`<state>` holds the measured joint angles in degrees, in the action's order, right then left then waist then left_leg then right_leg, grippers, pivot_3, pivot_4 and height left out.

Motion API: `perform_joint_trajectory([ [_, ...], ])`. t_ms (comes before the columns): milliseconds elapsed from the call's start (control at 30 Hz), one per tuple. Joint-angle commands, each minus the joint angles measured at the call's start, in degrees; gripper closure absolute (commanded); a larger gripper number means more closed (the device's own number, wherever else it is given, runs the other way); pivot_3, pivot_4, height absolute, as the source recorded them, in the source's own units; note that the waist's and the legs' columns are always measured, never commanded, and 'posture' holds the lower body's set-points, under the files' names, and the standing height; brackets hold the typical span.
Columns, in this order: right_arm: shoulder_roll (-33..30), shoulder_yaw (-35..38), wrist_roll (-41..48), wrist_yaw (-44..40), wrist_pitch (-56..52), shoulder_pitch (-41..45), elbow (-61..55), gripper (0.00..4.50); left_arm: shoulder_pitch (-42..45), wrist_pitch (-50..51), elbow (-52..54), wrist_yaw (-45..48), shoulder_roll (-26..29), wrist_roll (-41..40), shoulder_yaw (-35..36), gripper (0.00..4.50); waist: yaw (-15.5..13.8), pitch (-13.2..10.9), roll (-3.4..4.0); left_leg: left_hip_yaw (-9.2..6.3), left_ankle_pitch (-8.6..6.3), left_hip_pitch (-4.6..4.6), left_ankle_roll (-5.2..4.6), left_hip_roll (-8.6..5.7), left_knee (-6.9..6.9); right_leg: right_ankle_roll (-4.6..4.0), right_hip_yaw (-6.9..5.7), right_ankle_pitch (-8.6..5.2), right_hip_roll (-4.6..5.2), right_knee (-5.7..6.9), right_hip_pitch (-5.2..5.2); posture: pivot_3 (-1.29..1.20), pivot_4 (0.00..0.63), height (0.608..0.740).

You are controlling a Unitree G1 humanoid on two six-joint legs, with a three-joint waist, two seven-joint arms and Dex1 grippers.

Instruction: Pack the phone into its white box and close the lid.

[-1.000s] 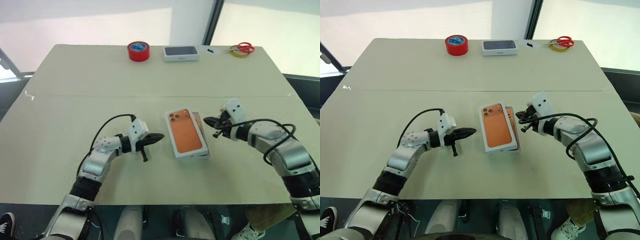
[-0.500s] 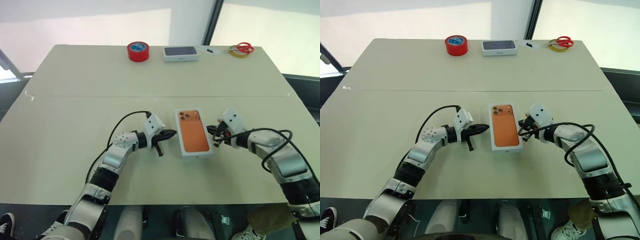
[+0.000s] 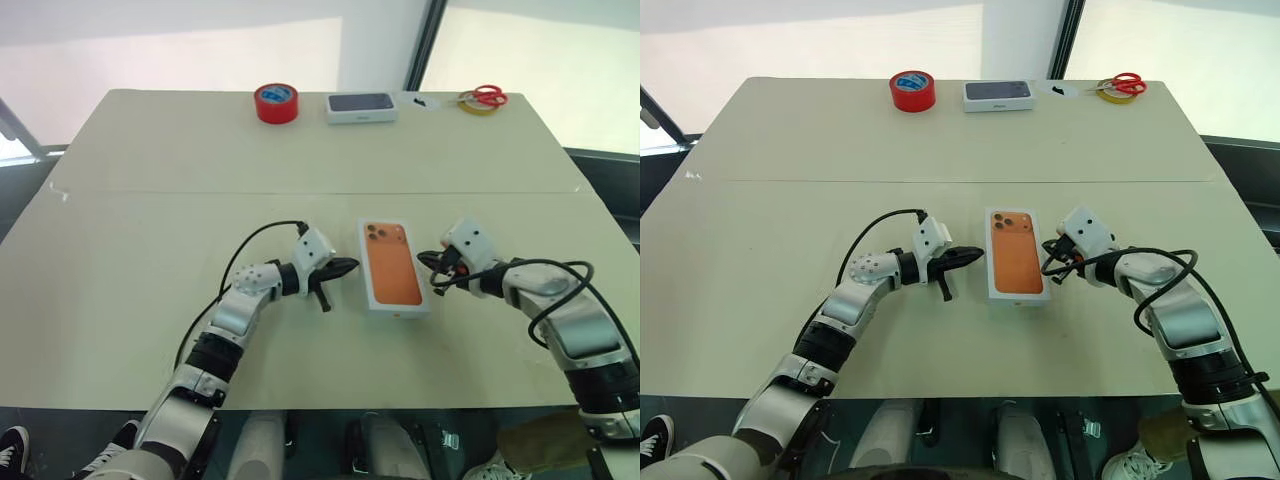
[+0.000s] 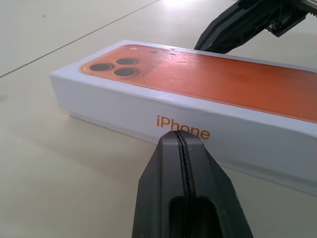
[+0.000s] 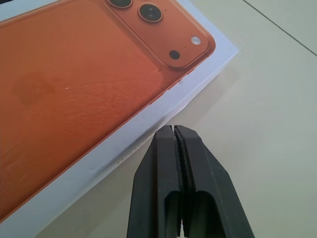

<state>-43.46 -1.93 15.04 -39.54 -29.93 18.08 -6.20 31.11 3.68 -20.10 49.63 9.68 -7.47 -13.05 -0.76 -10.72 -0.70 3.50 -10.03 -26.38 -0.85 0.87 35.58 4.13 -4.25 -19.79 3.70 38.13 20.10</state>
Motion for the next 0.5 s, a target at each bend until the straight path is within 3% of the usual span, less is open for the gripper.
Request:
perform_joint_trajectory([
  [33, 1.61, 6.17, 5.21, -1.59, 0.02, 2.44, -1.44, 4.44, 4.56, 3.25, 3.08, -1.36, -2.68, -4.69, 3.46, 4.50, -0.05, 0.00, 0.00, 0.00, 0.00, -0.01, 0.00, 0.00, 0.03, 0.00, 0.00, 0.00, 0.00, 0.01, 0.00, 0.00, 0.150, 0.740],
  [267, -0.87, -0.08, 0.99, -7.82, 2.88, -1.52, -3.73, 4.44, 7.69, 3.84, -4.39, -3.46, -6.43, 0.02, -0.52, 4.50, 0.02, 0.01, 0.00, -0.02, -0.08, 0.05, -0.12, -0.03, 0.27, 0.06, -0.04, -0.01, 0.00, -0.06, -0.25, 0.00, 0.150, 0.740],
  [400, -2.47, -4.26, -4.99, -6.88, 3.70, -3.65, -2.81, 4.44, 5.94, 3.03, -8.96, -1.57, -2.16, 7.14, -6.81, 4.50, 0.28, 0.10, -0.04, 0.00, -0.19, 0.16, -0.30, 0.01, 0.30, 0.06, -0.01, -0.01, -0.04, 0.05, -0.27, 0.00, 0.150, 0.740],
  [467, -3.21, -4.92, -4.58, -8.54, 2.06, -4.89, -3.17, 4.44, 5.41, 0.42, -10.92, -2.62, 0.23, 11.09, -9.38, 4.50, 0.11, 0.31, -0.04, -0.04, -0.26, 0.66, -0.34, 0.04, 0.23, 0.04, -0.03, -0.02, -0.06, -0.05, -0.70, 0.00, 0.150, 0.740],
  [500, -2.69, -3.60, -1.59, -9.92, 0.22, -5.33, -3.96, 4.49, 5.18, 2.82, -10.23, -1.31, 0.27, 8.70, -8.07, 4.25, 0.12, 0.68, -0.07, 0.01, -0.35, 1.03, -0.42, 0.01, 0.06, 0.03, 0.00, -0.03, 0.00, -0.22, -1.08, 0.00, 0.150, 0.740],
])
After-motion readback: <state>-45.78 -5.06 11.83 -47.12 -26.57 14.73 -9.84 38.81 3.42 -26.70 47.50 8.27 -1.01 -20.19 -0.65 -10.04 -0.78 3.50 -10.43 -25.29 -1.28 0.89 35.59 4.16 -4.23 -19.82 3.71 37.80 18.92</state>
